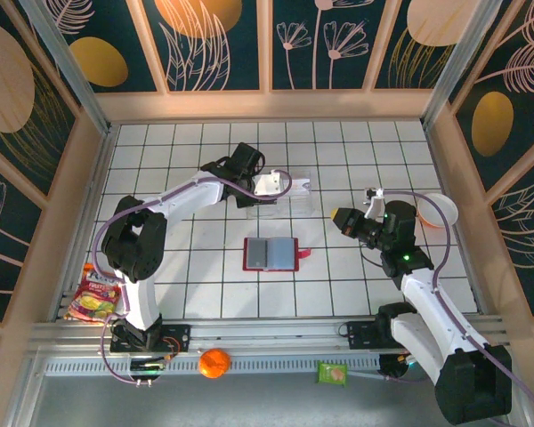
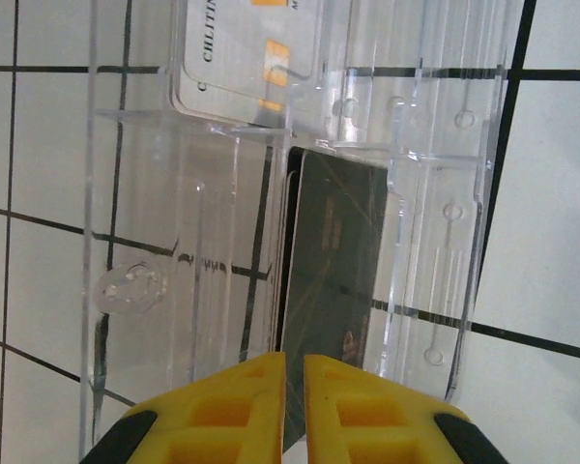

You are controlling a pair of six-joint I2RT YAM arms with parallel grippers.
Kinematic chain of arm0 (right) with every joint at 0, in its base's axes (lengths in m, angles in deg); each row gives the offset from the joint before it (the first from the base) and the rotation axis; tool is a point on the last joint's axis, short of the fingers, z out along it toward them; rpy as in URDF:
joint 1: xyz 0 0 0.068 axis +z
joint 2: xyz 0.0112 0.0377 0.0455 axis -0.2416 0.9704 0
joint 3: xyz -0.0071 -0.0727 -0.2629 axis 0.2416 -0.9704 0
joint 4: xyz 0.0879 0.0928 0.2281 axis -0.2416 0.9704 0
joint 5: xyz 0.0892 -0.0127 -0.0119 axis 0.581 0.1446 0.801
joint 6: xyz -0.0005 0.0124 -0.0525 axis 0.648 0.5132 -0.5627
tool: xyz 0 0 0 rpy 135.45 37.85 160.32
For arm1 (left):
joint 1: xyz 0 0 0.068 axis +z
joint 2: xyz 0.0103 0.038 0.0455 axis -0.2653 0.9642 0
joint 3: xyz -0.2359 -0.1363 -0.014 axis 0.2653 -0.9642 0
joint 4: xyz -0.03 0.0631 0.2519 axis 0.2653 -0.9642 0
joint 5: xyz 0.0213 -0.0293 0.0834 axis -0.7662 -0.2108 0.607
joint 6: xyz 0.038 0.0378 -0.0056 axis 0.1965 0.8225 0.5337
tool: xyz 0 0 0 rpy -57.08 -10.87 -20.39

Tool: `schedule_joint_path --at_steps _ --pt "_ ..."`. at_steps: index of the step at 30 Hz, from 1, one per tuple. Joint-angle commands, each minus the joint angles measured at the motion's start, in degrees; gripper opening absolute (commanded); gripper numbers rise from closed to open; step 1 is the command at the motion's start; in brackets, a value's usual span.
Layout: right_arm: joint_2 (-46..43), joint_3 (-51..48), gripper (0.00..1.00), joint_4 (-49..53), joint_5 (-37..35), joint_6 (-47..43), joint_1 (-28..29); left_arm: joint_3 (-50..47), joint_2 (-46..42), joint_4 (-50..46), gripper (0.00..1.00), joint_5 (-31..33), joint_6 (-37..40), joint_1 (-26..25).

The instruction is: Take the credit cards out of the card holder

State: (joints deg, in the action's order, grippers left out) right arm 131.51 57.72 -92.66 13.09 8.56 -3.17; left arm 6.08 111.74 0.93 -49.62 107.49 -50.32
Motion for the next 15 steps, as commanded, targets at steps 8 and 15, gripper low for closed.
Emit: schedule_joint_path --at_steps 8,15 --pt "-0.58 0.69 0.09 -1.16 1.53 -0.52 -0.20 1.15 -1.06 7.47 0.11 4.87 -6.00 -0.22" --pt "2.81 2.30 0.28 0.10 -3.44 -3.27 7.09 2.14 -9.69 17.25 0.12 2.42 -19.23 2.16"
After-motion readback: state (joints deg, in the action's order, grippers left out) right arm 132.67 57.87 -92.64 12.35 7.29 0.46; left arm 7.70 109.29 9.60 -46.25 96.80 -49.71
